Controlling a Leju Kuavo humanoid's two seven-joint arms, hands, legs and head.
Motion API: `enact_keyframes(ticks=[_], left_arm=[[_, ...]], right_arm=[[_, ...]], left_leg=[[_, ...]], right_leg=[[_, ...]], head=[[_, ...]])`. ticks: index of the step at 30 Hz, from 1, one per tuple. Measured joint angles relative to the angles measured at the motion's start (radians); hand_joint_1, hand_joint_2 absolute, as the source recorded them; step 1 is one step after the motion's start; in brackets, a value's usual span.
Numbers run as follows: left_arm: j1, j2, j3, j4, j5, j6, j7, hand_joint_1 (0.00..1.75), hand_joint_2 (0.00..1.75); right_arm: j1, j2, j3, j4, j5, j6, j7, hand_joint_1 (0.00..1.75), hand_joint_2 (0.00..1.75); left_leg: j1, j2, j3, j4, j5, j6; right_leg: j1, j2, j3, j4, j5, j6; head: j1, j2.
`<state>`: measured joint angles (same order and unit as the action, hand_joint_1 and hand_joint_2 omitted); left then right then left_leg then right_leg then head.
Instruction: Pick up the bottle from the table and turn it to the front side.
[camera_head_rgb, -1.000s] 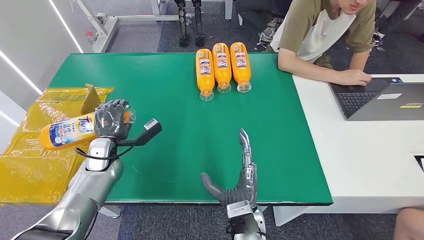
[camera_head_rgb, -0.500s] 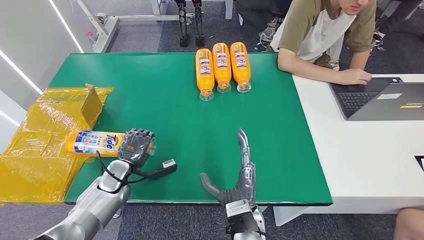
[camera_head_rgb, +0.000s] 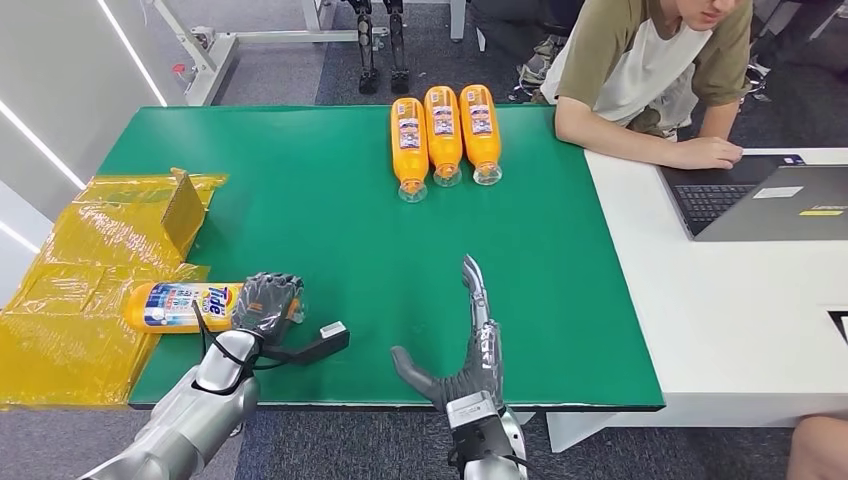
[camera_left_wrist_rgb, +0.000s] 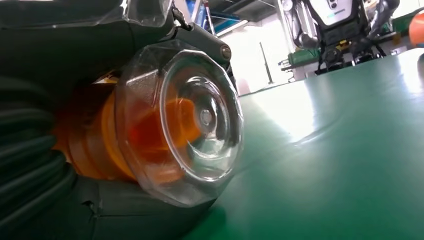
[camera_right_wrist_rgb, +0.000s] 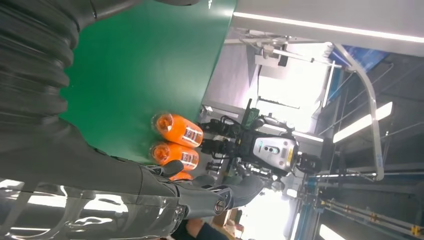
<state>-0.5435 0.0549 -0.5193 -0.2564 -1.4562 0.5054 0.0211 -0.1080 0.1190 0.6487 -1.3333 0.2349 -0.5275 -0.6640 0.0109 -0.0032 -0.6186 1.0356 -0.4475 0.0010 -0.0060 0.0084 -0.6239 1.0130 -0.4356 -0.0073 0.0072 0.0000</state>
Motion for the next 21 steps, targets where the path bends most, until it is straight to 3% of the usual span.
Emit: enact_keyframes(ticks=[3, 4, 7, 8, 14, 17, 21], left_arm=[[-0.008, -0.001, 0.019, 0.000, 0.023, -0.045, 0.008, 1.48, 1.75], [-0.013, -0.002, 0.027, 0.000, 0.032, -0.061, 0.011, 1.22, 1.75], [-0.024, -0.004, 0.052, 0.000, 0.049, -0.089, 0.018, 0.10, 1.75], [-0.024, -0.005, 0.060, 0.000, 0.054, -0.094, 0.020, 0.00, 1.75], [-0.023, -0.012, 0.127, 0.000, 0.146, -0.134, -0.011, 0.00, 1.75], [-0.025, -0.015, 0.201, -0.002, 0.269, -0.188, -0.142, 0.00, 1.75], [-0.044, -0.014, 0.328, -0.010, 0.427, -0.342, -0.337, 0.00, 1.75]], right_arm=[[-0.011, 0.004, 0.001, 0.008, -0.004, 0.015, -0.002, 0.00, 1.75], [-0.013, 0.005, 0.001, 0.011, -0.004, 0.018, -0.003, 0.00, 1.75], [-0.017, 0.008, 0.001, 0.018, -0.004, 0.021, -0.003, 0.00, 1.75], [-0.018, 0.008, 0.001, 0.020, -0.004, 0.022, -0.003, 0.00, 1.75], [-0.020, 0.010, 0.001, 0.021, -0.004, 0.024, -0.003, 0.00, 1.75], [-0.023, 0.010, 0.001, 0.025, -0.019, 0.032, -0.008, 0.00, 1.75], [-0.029, 0.008, 0.001, 0.042, -0.051, 0.038, -0.029, 0.00, 1.75]], left_leg=[[0.000, 0.000, 0.001, 0.000, 0.000, -0.001], [0.000, 0.001, 0.002, -0.001, 0.000, -0.001], [0.000, 0.004, 0.004, -0.002, 0.000, -0.003], [0.000, 0.005, 0.005, -0.002, 0.000, -0.003], [0.000, 0.005, 0.007, -0.004, 0.000, -0.004], [0.000, 0.005, 0.009, -0.005, 0.001, -0.005], [-0.002, 0.003, 0.016, -0.009, 0.000, -0.006]], right_leg=[[0.000, 0.000, 0.000, 0.000, 0.000, 0.000], [0.000, 0.001, 0.000, 0.001, 0.000, 0.000], [0.000, 0.003, 0.001, 0.001, 0.001, -0.001], [0.000, 0.004, 0.001, 0.001, 0.001, -0.001], [0.000, 0.005, 0.001, 0.002, 0.000, -0.004], [0.000, 0.004, 0.003, 0.002, -0.001, -0.005], [-0.002, 0.001, 0.009, 0.002, -0.003, -0.006]], head=[[0.000, 0.000], [0.000, 0.000], [0.000, 0.000], [0.000, 0.000], [0.000, 0.000], [0.000, 0.000], [0.000, 0.000]])
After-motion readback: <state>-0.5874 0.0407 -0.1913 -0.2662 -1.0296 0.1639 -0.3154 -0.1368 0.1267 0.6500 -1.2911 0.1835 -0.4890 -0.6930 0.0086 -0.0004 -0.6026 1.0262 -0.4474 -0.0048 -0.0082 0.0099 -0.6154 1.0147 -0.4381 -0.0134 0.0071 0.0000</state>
